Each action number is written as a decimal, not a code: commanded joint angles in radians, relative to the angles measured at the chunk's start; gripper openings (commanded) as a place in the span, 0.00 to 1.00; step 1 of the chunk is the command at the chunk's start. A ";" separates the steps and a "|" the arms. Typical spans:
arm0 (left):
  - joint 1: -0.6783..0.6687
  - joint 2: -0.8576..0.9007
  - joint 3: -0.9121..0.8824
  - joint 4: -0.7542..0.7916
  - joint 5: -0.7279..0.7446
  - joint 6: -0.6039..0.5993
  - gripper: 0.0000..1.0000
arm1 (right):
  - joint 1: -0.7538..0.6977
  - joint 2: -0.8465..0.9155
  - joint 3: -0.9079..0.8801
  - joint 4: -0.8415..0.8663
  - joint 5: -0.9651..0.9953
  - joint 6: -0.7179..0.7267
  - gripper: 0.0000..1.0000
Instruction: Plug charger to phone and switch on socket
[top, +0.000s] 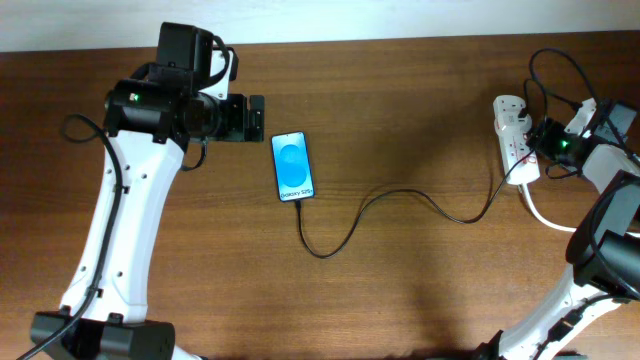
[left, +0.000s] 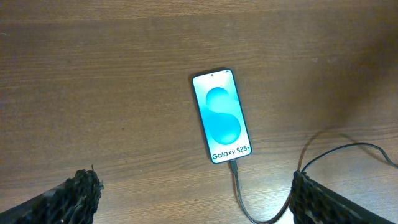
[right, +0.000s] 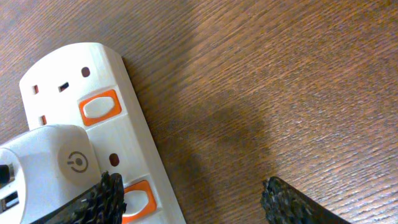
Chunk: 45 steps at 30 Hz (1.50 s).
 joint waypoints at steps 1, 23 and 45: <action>0.002 -0.008 0.003 0.001 -0.007 0.008 0.99 | 0.017 0.035 0.003 -0.009 0.011 -0.017 0.74; 0.002 -0.008 0.003 0.000 -0.007 0.008 1.00 | 0.095 0.035 0.000 -0.146 0.031 -0.027 0.74; 0.002 -0.008 0.003 -0.002 -0.008 0.008 0.99 | 0.001 -0.174 1.426 -1.481 -0.258 -0.195 0.98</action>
